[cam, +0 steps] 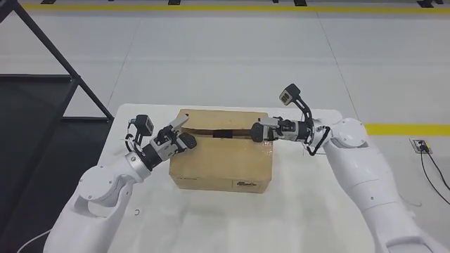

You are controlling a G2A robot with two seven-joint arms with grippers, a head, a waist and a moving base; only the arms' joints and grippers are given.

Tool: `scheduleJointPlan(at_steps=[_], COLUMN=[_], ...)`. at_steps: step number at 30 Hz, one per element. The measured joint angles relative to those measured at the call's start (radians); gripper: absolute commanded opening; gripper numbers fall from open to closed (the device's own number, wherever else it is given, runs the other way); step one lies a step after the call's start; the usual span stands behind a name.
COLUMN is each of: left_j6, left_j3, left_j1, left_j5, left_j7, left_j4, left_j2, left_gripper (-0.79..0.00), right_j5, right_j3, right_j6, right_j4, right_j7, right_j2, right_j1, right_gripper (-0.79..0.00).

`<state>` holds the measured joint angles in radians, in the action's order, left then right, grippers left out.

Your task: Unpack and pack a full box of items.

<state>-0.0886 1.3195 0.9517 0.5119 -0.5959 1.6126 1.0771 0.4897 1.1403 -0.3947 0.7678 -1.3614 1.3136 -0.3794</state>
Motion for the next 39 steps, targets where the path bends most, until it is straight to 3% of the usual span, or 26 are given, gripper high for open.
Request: scheduleJointPlan(at_steps=[10, 17, 24, 35, 39], left_j6=[0.045, 0.126, 0.202, 0.200, 0.166], left_j3=[0.069, 0.197, 0.326, 0.324, 0.301], left_j1=[0.041, 0.127, 0.233, 0.233, 0.238], left_j5=[0.061, 0.152, 0.278, 0.275, 0.253], left_j7=[-0.032, -0.044, -0.134, -0.128, -0.032], left_j4=[0.027, 0.049, 0.004, 0.005, 0.007], left_j2=[-0.004, -0.014, -0.021, -0.021, -0.016], left_gripper=[0.000, 0.000, 0.000, 0.000, 0.000], right_j5=[-0.038, -0.040, -0.074, -0.073, -0.071], right_j3=[-0.016, -0.025, -0.047, -0.047, -0.044], right_j6=[0.036, 0.035, 0.002, 0.003, 0.008], right_j4=[-0.009, -0.029, -0.042, -0.042, -0.027], right_j7=[0.062, 0.084, 0.105, 0.104, 0.120], right_j2=[-0.002, -0.001, 0.003, 0.003, 0.002], right_j1=[-0.011, -0.020, -0.011, -0.011, -0.021], right_gripper=[0.000, 0.000, 0.000, 0.000, 0.000])
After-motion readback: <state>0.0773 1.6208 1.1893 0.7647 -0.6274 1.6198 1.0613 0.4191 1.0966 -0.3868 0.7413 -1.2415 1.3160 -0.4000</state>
